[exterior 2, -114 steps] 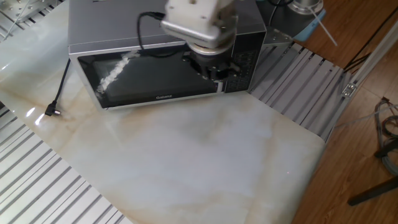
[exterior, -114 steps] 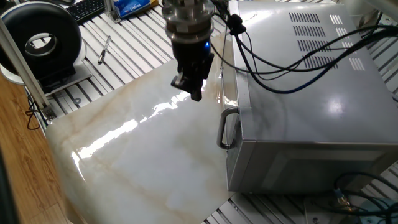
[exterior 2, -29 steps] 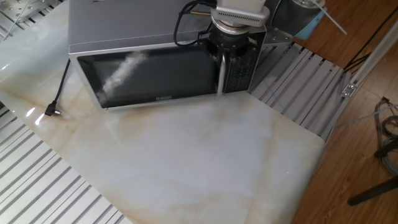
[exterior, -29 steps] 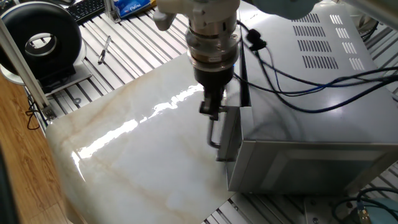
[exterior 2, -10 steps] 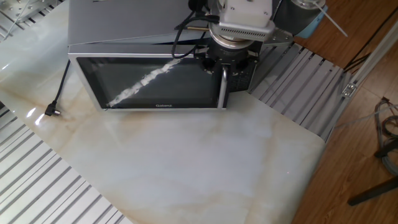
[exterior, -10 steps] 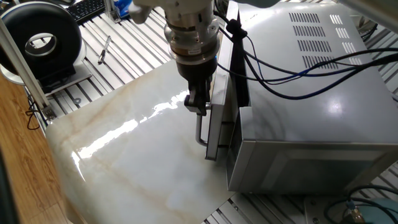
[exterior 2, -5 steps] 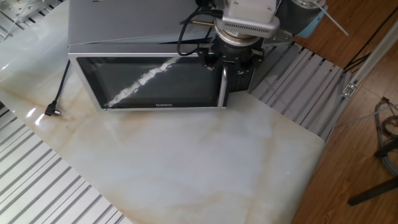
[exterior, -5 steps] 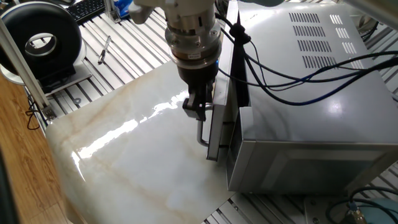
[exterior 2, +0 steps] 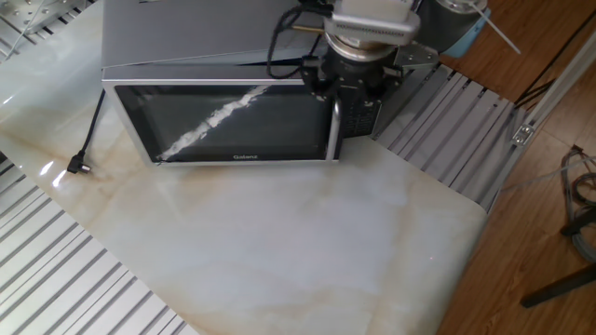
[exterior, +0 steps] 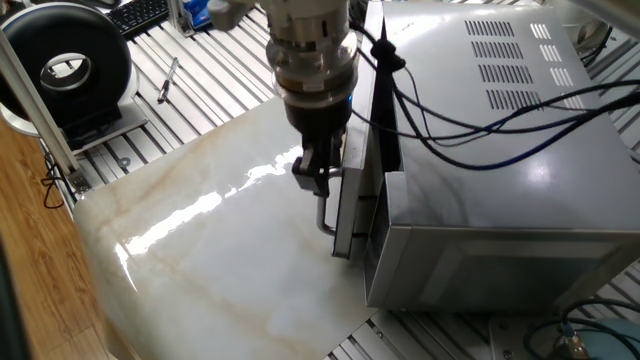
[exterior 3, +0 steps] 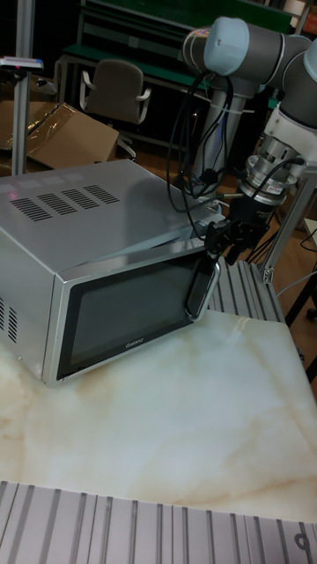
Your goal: Open the microwave door
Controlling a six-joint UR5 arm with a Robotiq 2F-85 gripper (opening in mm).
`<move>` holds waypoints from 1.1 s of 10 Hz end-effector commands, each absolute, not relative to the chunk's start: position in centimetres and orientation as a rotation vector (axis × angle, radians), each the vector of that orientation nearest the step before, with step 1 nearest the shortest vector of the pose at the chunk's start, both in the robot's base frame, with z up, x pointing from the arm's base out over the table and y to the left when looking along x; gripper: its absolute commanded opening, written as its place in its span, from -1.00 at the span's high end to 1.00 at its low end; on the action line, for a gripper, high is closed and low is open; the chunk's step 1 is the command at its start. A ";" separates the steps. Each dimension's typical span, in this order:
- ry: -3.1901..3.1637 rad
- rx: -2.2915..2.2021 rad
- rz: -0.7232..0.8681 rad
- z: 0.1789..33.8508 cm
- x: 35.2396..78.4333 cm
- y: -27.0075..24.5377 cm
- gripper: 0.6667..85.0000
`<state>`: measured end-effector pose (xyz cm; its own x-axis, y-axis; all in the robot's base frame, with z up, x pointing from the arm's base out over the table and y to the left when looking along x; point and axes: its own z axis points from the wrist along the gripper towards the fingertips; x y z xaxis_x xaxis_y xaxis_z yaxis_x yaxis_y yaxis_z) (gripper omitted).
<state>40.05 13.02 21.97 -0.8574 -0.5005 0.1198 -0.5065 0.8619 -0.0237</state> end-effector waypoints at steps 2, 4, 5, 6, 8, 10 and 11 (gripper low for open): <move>-2.901 0.813 0.056 24.2 40.1 11.6 -0.16; -2.874 0.844 0.126 25.4 39.9 9.7 -0.14; -2.848 0.870 0.187 25.8 40.0 8.2 -0.12; -2.850 0.866 0.185 26.1 40.0 8.0 -0.08; -2.841 0.857 0.196 26.8 39.9 7.1 -0.01; -2.841 0.829 0.228 27.0 39.7 6.6 0.16; -2.830 0.802 0.262 27.3 39.3 5.9 0.34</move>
<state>39.79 6.99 26.49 -0.8295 -0.5200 0.2039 -0.5455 0.8327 -0.0954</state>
